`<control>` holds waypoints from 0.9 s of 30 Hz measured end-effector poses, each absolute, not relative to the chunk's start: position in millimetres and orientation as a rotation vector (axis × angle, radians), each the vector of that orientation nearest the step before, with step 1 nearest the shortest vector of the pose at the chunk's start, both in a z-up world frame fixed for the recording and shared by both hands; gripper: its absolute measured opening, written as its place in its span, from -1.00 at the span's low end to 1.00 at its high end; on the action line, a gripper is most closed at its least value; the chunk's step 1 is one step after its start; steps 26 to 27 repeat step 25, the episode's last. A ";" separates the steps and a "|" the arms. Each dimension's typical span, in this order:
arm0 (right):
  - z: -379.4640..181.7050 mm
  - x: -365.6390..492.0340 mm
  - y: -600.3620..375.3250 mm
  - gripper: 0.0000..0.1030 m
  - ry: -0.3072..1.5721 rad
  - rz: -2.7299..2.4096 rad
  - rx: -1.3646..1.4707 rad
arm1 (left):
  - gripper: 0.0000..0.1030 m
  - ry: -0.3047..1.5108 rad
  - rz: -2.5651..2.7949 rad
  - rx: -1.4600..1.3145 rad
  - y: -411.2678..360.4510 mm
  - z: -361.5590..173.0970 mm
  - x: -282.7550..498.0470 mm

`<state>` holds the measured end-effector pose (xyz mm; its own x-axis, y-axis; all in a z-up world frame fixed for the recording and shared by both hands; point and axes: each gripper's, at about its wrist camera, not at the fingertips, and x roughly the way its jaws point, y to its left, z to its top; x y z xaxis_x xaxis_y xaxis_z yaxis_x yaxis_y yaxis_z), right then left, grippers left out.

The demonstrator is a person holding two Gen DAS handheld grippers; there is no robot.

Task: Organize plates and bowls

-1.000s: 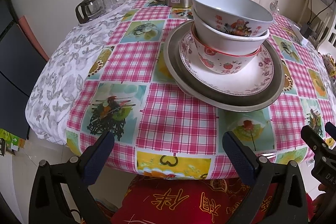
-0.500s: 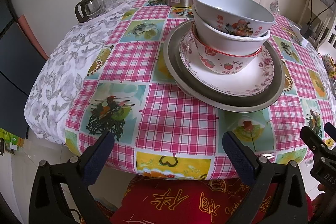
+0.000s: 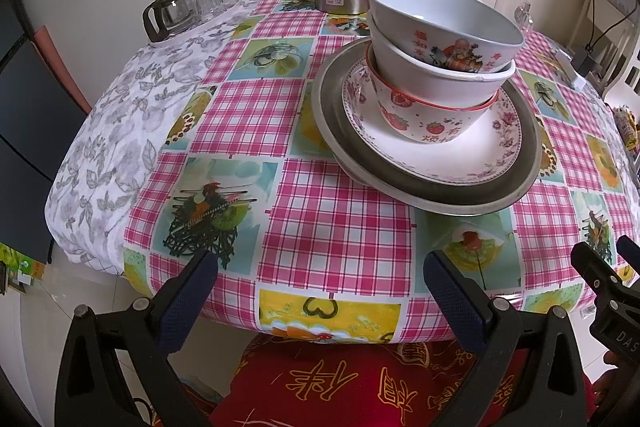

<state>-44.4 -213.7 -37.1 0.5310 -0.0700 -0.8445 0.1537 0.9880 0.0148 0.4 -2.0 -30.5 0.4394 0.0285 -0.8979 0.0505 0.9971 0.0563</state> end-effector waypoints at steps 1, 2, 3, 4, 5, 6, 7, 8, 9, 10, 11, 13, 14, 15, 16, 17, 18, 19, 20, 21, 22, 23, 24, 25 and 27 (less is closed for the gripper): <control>-37.3 -44.5 -214.1 1.00 1.003 -0.134 0.091 | 0.99 1.116 -0.014 0.078 -2.0 -30.5 0.5; -37.3 -44.3 -214.1 1.00 1.003 -0.133 0.090 | 0.99 1.116 -0.014 0.078 -2.0 -30.5 0.5; -37.1 -44.4 -213.9 1.00 1.003 -0.133 0.090 | 0.99 1.116 -0.015 0.079 -1.9 -30.6 0.5; -37.0 -44.3 -213.7 1.00 1.003 -0.132 0.090 | 0.99 1.116 -0.014 0.079 -1.5 -30.4 0.4; -37.1 -44.1 -214.1 1.00 1.003 -0.132 0.089 | 0.99 1.116 -0.014 0.078 -1.4 -30.4 0.4; -37.0 -44.1 -213.8 1.00 1.003 -0.133 0.090 | 0.99 1.115 -0.014 0.078 -1.4 -30.4 0.4; -37.1 -44.0 -213.9 1.00 1.003 -0.133 0.090 | 0.99 1.115 -0.014 0.078 -1.6 -30.8 0.7; -36.9 -44.1 -213.2 1.00 1.003 -0.133 0.090 | 0.99 1.115 -0.014 0.078 -1.5 -30.7 0.7; -36.8 -44.0 -213.4 1.00 1.002 -0.134 0.090 | 0.99 1.115 -0.015 0.077 -1.4 -30.7 0.8; -36.9 -43.9 -213.7 1.00 1.002 -0.134 0.090 | 0.99 1.115 -0.016 0.077 -1.8 -31.1 1.2; -37.0 -44.1 -214.3 1.00 1.002 -0.134 0.090 | 0.99 1.116 -0.016 0.076 -2.1 -31.3 1.4; -37.1 -43.9 -214.1 1.00 1.004 -0.134 0.089 | 0.99 1.115 -0.017 0.074 -2.3 -31.3 1.7; -37.2 -43.8 -214.1 1.00 1.005 -0.133 0.088 | 0.99 1.112 -0.017 0.071 -2.3 -30.9 1.6; -37.6 -44.1 -214.7 1.00 1.007 -0.133 0.087 | 0.99 1.108 -0.018 0.068 -2.3 -30.2 1.6; -38.1 -44.5 -215.1 1.00 1.008 -0.133 0.086 | 0.99 1.101 -0.017 0.065 -1.8 -29.0 1.1; -38.3 -44.8 -215.9 1.00 1.009 -0.134 0.085 | 0.99 1.094 -0.017 0.062 -1.8 -27.8 0.9; -38.5 -44.8 -215.8 1.00 1.010 -0.134 0.085 | 0.99 1.090 -0.017 0.059 -1.1 -26.9 0.4; -38.4 -45.0 -216.3 1.00 1.009 -0.135 0.085 | 0.99 1.087 -0.018 0.055 -0.4 -26.2 0.3; -38.4 -44.4 -215.4 1.00 1.009 -0.134 0.085 | 0.99 1.085 -0.018 0.053 0.0 -25.7 0.1; -38.6 -44.8 -216.2 1.00 1.008 -0.135 0.085 | 0.99 1.083 -0.018 0.051 0.2 -25.2 0.0; -38.7 -44.6 -215.9 1.00 1.008 -0.135 0.085 | 0.99 1.082 -0.018 0.048 0.7 -24.7 0.1; -38.6 -44.5 -216.0 1.00 1.009 -0.135 0.085 | 0.99 1.081 -0.018 0.047 1.1 -24.6 0.3; -38.5 -44.5 -216.1 1.00 1.009 -0.134 0.084 | 0.99 1.081 -0.019 0.045 1.2 -24.6 0.4; -38.3 -44.3 -215.8 1.00 1.009 -0.134 0.083 | 0.99 1.080 -0.023 0.044 1.0 -24.5 0.5; -38.3 -44.3 -215.8 1.00 1.009 -0.134 0.083 | 0.99 1.080 -0.023 0.044 1.0 -24.5 0.5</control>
